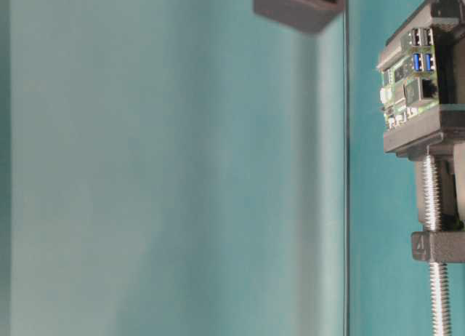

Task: Insert the USB into the fixed PCB.
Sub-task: 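Swing the right gripper around to face the board's USB ports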

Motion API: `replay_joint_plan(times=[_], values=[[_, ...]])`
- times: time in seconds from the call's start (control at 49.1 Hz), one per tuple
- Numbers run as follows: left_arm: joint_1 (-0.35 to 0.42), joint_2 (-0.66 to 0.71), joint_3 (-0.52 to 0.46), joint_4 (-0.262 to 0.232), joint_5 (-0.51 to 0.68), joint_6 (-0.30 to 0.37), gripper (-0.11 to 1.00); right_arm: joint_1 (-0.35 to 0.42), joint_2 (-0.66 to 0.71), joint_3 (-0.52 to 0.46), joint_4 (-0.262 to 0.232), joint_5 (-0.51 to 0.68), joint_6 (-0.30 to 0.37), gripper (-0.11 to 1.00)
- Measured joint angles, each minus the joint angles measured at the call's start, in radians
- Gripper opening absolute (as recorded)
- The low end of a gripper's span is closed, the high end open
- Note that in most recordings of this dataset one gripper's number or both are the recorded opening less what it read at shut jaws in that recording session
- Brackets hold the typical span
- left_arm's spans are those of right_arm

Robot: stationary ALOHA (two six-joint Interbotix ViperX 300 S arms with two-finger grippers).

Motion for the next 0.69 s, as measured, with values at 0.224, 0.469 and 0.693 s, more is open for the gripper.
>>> replay_joint_plan(times=[0.224, 0.469, 0.693], values=[[0.002, 0.0, 0.0, 0.0, 0.0, 0.0, 0.96, 0.067, 0.002, -0.041, 0.379, -0.187, -0.195, 0.21], [0.002, 0.0, 0.0, 0.0, 0.0, 0.0, 0.96, 0.107, 0.044, -0.121, 0.626, -0.399, -0.258, 0.21], [0.002, -0.002, 0.0, 0.0, 0.0, 0.0, 0.96, 0.135, 0.101, -0.206, 0.759, -0.517, -0.264, 0.21]])
